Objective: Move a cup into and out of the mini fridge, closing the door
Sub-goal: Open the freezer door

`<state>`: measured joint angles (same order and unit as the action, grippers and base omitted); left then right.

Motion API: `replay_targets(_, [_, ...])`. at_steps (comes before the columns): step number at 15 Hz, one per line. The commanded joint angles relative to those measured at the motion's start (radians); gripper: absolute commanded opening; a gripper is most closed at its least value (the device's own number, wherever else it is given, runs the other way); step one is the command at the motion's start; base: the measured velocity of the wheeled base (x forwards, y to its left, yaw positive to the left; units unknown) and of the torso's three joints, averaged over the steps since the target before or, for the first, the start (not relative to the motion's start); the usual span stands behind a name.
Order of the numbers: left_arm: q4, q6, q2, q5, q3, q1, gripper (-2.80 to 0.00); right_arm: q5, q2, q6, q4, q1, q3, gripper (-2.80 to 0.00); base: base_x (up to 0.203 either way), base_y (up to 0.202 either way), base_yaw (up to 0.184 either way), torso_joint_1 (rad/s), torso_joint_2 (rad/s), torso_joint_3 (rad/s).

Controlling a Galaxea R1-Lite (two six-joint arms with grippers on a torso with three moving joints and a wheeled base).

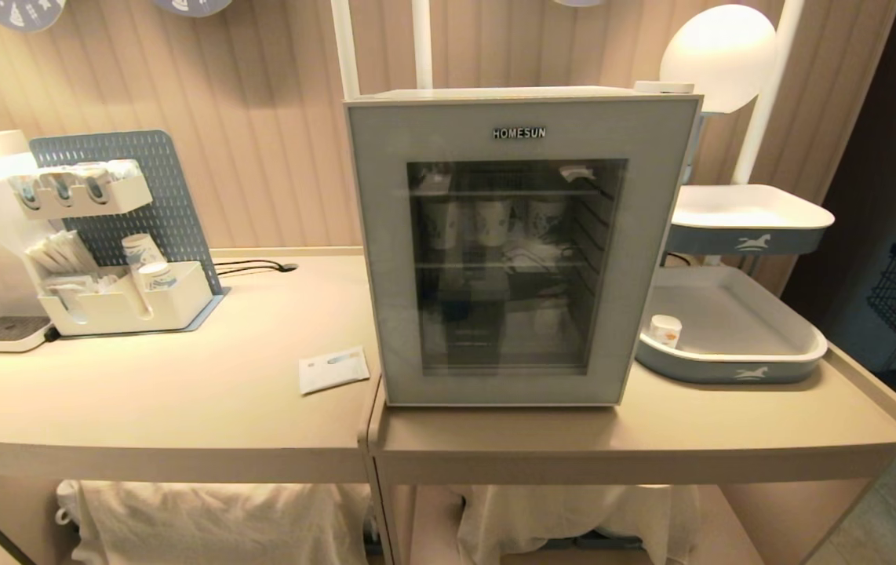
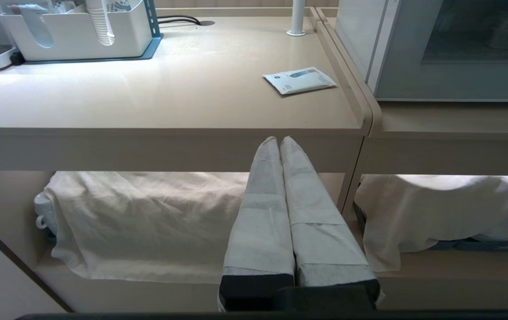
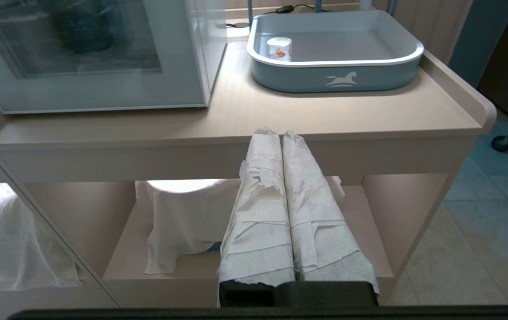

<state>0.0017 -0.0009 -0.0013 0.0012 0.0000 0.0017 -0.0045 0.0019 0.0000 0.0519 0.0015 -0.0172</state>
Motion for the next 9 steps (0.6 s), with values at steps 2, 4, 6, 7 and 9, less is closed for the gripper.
replay_targets(2, [-0.034, 0.015, 0.002, 0.007, -0.004, 0.001, -2.80, 0.000, 0.003, 0.000, 0.002, 0.002, -0.001, -2.80, 0.000, 0.000, 0.000, 0.000, 0.00, 0.000])
replay_targets(4, [-0.044, 0.049, 0.011, 0.045, -0.098, 0.001, -2.80, 0.000, 0.003, 0.000, 0.002, 0.002, -0.001, -2.80, 0.000, 0.000, 0.000, 0.000, 0.00, 0.000])
replay_targets(6, [0.074, 0.060, 0.048, 0.079, -0.348, 0.001, -2.80, 0.000, 0.003, 0.000, 0.002, 0.002, -0.001, -2.80, 0.000, 0.000, 0.000, 0.000, 0.00, 0.000])
replay_targets(7, [0.177, 0.064, 0.081, 0.084, -0.489, 0.001, -2.80, 0.000, 0.003, 0.002, 0.002, 0.002, -0.001, -2.80, 0.000, 0.000, 0.000, 0.000, 0.00, 0.000])
replay_targets(9, [0.324, 0.067, 0.218, 0.066, -0.690, 0.001, -2.80, 0.000, 0.003, 0.002, 0.002, 0.002, -0.001, -2.80, 0.000, 0.000, 0.000, 0.000, 0.00, 0.000])
